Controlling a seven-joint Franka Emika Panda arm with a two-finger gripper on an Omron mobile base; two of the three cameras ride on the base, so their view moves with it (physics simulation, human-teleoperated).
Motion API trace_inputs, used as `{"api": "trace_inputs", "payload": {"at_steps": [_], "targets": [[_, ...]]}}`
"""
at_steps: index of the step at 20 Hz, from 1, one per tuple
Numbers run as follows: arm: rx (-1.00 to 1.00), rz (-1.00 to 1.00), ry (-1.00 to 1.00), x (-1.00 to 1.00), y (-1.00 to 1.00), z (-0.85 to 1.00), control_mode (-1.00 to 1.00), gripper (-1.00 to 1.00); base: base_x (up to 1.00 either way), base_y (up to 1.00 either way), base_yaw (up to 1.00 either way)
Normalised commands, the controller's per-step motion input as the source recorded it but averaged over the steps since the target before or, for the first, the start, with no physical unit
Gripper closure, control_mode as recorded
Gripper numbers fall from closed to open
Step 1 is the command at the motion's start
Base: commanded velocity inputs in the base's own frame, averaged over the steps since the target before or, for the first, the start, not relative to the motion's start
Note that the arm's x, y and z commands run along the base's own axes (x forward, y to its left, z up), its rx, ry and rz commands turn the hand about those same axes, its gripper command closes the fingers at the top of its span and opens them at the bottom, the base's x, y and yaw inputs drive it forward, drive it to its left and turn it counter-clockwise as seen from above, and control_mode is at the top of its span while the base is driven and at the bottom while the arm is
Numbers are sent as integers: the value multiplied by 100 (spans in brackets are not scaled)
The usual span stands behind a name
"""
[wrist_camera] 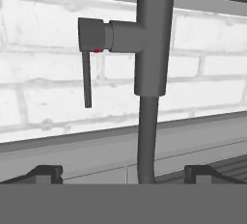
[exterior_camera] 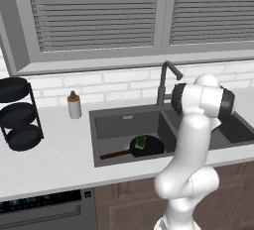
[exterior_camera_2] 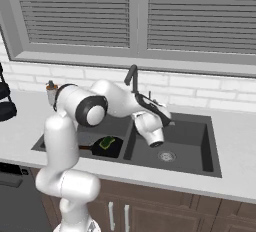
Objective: Pick the pan and sponge and place them into the sink. Then turn on the water.
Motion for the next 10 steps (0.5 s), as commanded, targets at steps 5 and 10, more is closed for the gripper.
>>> {"api": "trace_inputs", "payload": {"at_steps": [5,10], "targets": [[0,0,0,50,0,-9,-100,-100,0,0,0],[0,0,0,40,0,-10,-100,-100,0,0,0]]}}
